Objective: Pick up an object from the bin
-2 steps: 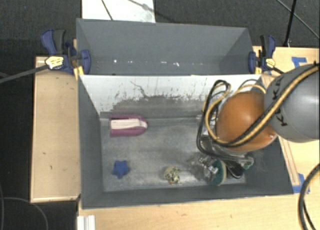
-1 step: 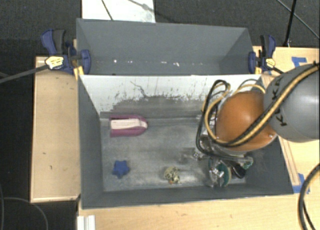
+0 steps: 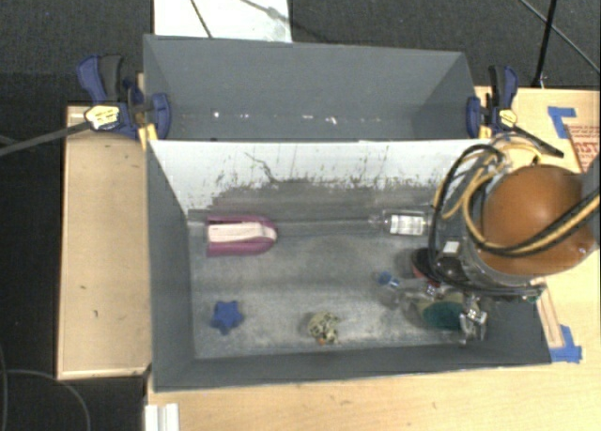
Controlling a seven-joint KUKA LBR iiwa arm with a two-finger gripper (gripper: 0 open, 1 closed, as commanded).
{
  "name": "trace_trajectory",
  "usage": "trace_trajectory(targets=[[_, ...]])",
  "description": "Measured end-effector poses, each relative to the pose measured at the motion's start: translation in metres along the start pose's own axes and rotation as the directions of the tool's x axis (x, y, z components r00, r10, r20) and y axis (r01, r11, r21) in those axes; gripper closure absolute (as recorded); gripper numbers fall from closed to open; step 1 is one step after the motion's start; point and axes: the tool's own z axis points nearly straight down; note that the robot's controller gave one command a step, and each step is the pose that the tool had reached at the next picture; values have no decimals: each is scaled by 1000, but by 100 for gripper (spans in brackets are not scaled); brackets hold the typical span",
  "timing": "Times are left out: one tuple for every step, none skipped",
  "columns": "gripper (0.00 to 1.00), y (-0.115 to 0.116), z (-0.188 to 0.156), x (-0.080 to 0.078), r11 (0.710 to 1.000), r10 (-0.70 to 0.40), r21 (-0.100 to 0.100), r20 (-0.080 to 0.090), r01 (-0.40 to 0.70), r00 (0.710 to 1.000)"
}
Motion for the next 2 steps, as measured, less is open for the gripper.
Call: trace_trajectory(targets=[[0, -61, 20, 4, 1000, -6, -19, 9, 6, 1000], [0, -106, 21, -35, 1000, -10, -14, 4, 10, 1000]])
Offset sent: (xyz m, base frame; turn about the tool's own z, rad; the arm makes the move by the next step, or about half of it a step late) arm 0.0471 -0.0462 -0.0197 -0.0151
